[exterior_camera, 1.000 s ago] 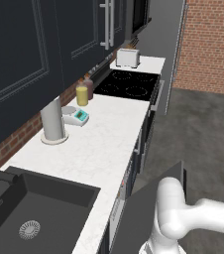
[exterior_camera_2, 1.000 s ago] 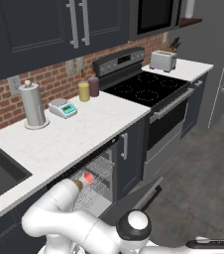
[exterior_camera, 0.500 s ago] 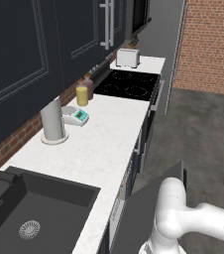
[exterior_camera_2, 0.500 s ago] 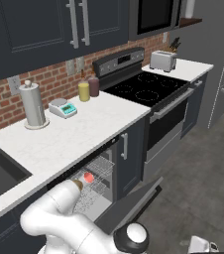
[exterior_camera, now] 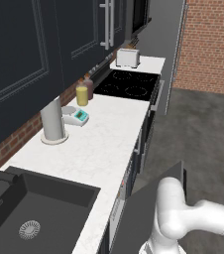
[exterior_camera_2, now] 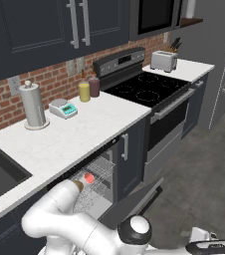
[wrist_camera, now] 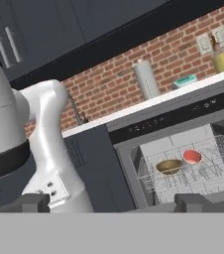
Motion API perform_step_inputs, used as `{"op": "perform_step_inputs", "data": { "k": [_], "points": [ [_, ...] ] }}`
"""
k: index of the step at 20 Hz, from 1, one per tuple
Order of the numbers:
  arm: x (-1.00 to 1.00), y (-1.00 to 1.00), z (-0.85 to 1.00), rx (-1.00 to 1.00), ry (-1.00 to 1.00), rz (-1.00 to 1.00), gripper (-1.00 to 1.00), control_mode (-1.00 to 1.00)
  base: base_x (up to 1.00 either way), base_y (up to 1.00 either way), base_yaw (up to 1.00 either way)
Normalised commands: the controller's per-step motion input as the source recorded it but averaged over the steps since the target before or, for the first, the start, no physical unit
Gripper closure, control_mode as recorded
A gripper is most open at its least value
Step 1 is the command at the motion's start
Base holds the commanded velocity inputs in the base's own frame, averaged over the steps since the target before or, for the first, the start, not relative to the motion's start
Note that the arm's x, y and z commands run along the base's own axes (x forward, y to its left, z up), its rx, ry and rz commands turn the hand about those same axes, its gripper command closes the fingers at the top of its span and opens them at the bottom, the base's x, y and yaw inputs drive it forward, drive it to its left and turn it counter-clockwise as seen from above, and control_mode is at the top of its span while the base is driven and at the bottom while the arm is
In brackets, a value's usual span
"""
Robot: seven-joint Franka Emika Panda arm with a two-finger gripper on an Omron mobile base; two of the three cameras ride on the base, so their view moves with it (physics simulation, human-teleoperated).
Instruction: Pick up the cup and bowl from the counter, place them in the dishwasher, and close the dishwasher door.
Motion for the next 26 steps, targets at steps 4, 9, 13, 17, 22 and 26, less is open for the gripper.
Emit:
{"op": "perform_step_inputs", "data": {
  "k": [4, 9, 13, 17, 22, 26],
  "points": [
    [0.92, 0.00, -0.76, 0.02, 0.24, 0.00, -1.00, -1.00, 0.00, 0.00, 0.00],
    [0.63, 0.00, -0.90, 0.00, 0.09, 0.00, -1.00, -1.00, 0.00, 0.00, 0.00],
    [0.08, 0.00, -0.76, 0.00, -0.15, 0.00, -1.00, -1.00, 0.00, 0.00, 0.00],
    [-0.06, 0.00, -0.77, 0.00, -0.39, -0.02, -1.00, -1.00, 0.00, 0.00, 0.00],
    [-0.11, 0.00, -0.49, 0.00, -0.45, -0.02, -1.00, -1.00, 0.00, 0.00, 0.00],
    [-0.19, 0.01, -0.57, 0.00, -0.39, -0.01, -1.00, -1.00, 0.00, 0.00, 0.00]
  ]
}}
